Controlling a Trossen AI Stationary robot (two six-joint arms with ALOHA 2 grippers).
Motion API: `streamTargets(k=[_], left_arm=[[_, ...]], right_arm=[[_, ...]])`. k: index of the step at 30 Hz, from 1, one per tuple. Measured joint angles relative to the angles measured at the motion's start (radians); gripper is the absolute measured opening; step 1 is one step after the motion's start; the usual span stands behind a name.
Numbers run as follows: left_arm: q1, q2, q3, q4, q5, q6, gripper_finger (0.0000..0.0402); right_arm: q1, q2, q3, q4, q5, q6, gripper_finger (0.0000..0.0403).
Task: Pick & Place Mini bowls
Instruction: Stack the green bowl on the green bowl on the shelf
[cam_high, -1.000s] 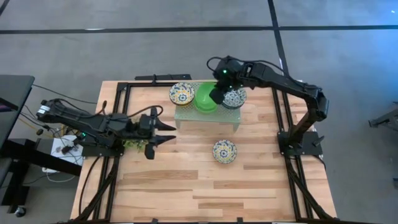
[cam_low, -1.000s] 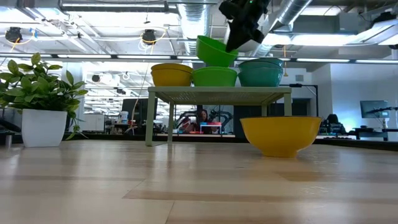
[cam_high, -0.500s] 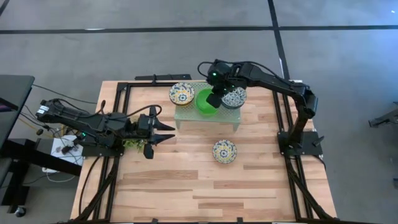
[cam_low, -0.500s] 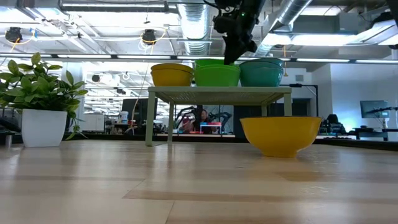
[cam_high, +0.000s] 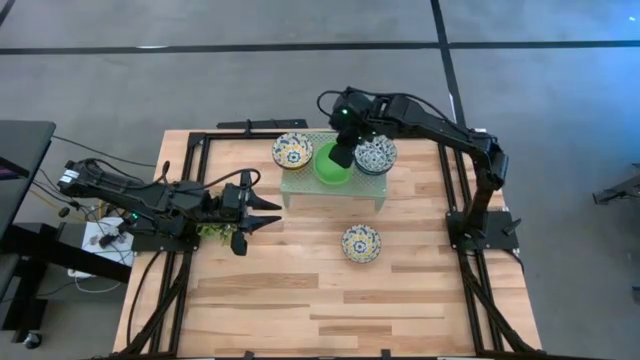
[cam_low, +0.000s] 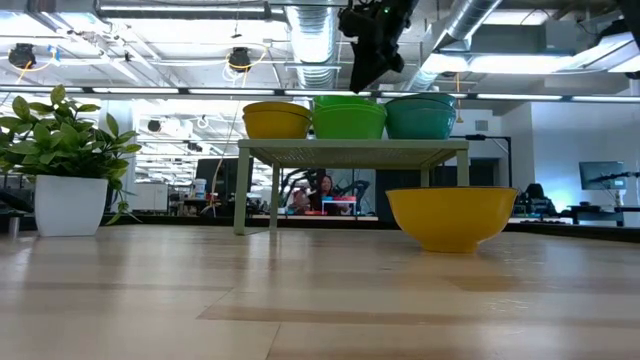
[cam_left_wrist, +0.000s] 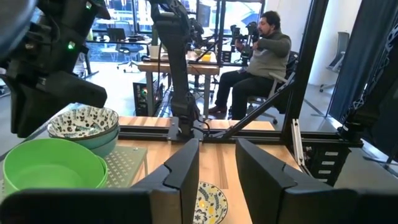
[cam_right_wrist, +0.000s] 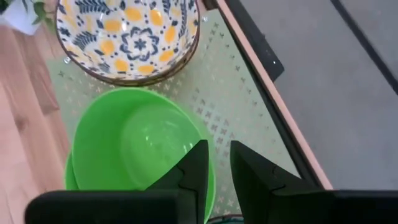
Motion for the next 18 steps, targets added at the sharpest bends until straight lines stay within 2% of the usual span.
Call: streamTargets(k=[18], left_arm=[[0.000,0.000,0.000,-0.007,0.000,-0.034,0.0106]], right_arm=[[-0.001,0.022,-0.001,-0.029,-0.001,-0.029,0.0061]])
